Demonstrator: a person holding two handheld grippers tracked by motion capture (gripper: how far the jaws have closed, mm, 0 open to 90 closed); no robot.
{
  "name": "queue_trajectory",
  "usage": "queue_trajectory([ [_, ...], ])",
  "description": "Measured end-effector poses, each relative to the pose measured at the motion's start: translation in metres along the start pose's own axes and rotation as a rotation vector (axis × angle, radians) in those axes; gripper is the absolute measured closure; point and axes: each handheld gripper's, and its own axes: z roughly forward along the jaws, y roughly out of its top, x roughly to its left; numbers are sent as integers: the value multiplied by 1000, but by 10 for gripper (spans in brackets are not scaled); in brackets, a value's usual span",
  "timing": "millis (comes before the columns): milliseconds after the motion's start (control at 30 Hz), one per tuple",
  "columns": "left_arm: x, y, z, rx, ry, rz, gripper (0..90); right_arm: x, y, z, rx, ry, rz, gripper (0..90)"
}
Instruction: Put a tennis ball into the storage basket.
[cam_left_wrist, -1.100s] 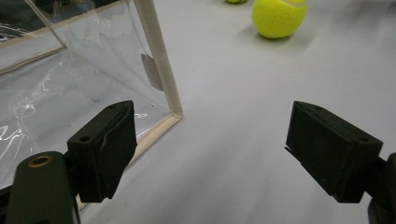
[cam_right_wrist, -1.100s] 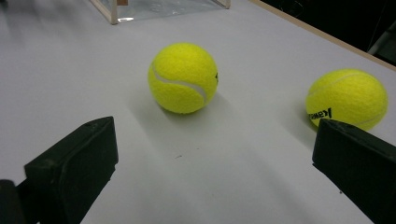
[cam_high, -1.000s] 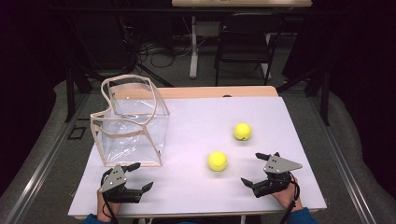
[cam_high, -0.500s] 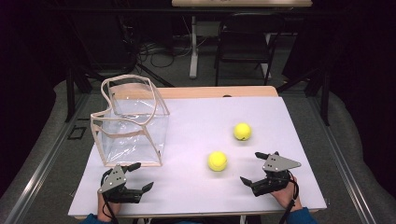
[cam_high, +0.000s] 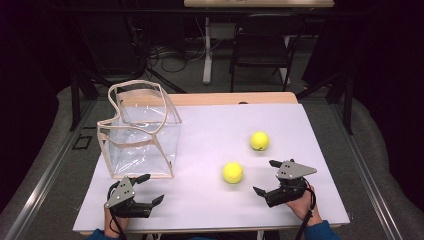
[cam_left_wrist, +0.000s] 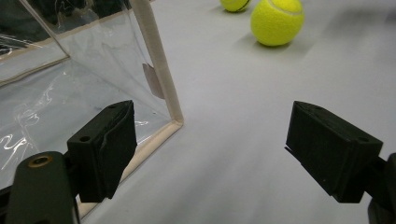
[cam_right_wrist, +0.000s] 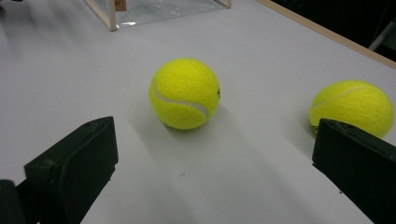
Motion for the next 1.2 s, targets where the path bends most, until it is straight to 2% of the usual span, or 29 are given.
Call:
queue_trajectory([
  [333, 0, 0, 0, -5, -2, -8, 162, 1, 5, 3, 8, 4, 6, 0],
  [367, 0, 0, 0, -5, -2, -8, 162, 2, 11, 12, 30, 15, 14, 0],
  [433, 1, -1, -1, -9, 1, -8, 162, 2, 14, 17, 36, 22, 16, 0],
  [933, 1, -1, 0, -11, -6, -11, 162, 4, 25, 38, 75, 61, 43, 0],
  [1200, 1, -1, 0, -5, -1, -8, 162, 3, 34, 47, 102, 68, 37, 0],
])
